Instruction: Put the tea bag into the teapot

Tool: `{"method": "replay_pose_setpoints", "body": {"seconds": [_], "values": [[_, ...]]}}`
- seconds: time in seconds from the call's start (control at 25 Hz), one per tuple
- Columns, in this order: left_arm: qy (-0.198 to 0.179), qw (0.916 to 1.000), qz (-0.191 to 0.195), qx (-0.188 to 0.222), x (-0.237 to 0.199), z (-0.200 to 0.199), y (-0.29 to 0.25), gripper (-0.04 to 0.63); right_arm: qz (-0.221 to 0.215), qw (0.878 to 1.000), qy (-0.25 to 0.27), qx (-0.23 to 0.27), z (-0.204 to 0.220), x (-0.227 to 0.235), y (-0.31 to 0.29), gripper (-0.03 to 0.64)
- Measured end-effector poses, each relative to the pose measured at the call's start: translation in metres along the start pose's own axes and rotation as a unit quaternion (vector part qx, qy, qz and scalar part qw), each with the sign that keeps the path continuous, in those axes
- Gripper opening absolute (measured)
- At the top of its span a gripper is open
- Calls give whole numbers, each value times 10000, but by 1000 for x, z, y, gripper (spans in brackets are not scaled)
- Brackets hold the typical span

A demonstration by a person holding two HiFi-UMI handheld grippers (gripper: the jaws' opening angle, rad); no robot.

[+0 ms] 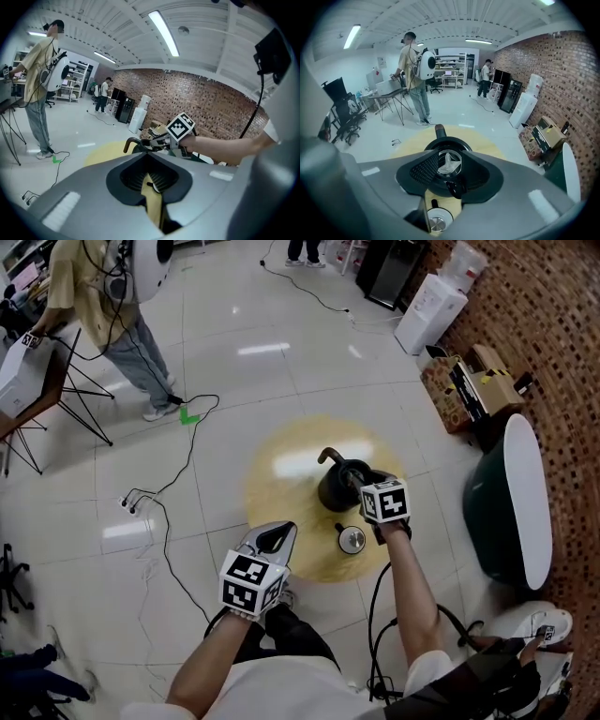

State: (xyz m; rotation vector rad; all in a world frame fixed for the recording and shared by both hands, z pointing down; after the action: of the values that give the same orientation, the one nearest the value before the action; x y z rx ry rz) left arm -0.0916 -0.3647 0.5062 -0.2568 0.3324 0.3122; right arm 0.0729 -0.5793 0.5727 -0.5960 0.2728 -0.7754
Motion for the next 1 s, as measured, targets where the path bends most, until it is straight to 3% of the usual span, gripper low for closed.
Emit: {"method": "replay_pose_setpoints", "body": {"seconds": [0.24,0.32,0.64,0.88,1.0], "values": [[14,10000,-1,14,-7,5,10,12,341,9943,-502,876,-9,-7,47,128],[-3,10000,41,56,-7,5,13,12,416,9869,-761,1363,-11,-19,74,2],[-7,9983,435,383,-6,-6,27,12,552,9553,-1838,2250,4,-87,152,2],[-209,9965,698,401,12,-3,53,12,748,9459,-1839,2566,18,-127,215,2],[-228,9955,853,338,19,2,70,12,1001,9322,-2144,2738,32,-144,243,2]]}}
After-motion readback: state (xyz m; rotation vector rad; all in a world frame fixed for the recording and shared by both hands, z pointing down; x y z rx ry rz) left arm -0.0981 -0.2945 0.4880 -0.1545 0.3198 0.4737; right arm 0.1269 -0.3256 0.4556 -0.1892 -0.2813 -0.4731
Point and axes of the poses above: the fingertips, and each gripper's own axes: y backward along the fingers, x to its right, z out of its underside, the point moved 6 cm from there along y, backward along the fingers, and after that the axes turned 15 degrees about x, right-handed, at the moved point
